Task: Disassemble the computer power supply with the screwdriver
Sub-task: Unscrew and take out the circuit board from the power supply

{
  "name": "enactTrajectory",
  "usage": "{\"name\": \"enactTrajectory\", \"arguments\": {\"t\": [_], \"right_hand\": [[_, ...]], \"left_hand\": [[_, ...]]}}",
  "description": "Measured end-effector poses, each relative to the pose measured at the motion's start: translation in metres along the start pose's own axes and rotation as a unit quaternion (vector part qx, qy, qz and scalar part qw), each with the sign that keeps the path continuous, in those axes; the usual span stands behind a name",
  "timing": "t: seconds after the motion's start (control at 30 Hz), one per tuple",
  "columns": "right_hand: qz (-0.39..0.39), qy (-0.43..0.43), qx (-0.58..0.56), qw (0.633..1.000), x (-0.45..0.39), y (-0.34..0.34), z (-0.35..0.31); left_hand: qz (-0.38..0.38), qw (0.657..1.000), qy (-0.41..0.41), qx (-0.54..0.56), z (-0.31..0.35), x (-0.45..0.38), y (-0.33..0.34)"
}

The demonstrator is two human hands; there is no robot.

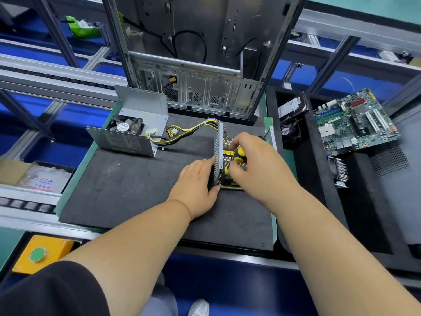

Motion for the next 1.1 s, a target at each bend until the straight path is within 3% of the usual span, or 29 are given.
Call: {"name": "enactTrajectory", "arguments": {"t": [0.3,0.73,1.1], "right_hand": [[-0.022,0.02,0.017,0.999,0.0013,0.0012,0.0021],[0.011,0.007,0.057,0.998,0.0076,-0.0045,-0.0037],[0.001,0.022,0.003,1.0,0.0086,0.001,-0.0015]], "left_hand": [[0.0,1.0,-0.006,0.003,-0.0015,0.0005,0.0001],[0.0,1.0,-0.004,0.018,-0.0013,0.0005,-0.0017],[0.004,1.0,0.004,0.03,-0.0013,-0.0001,-0.0034]]}}
Point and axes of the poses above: each hand's wrist, its own x-axis away from the middle knuckle, its own y-axis out of the palm, z = x × y, the point moved 7 cm from there along -x, towards the middle knuckle, and after that the axes turned 5 degrees about x, right-handed, at the moved point
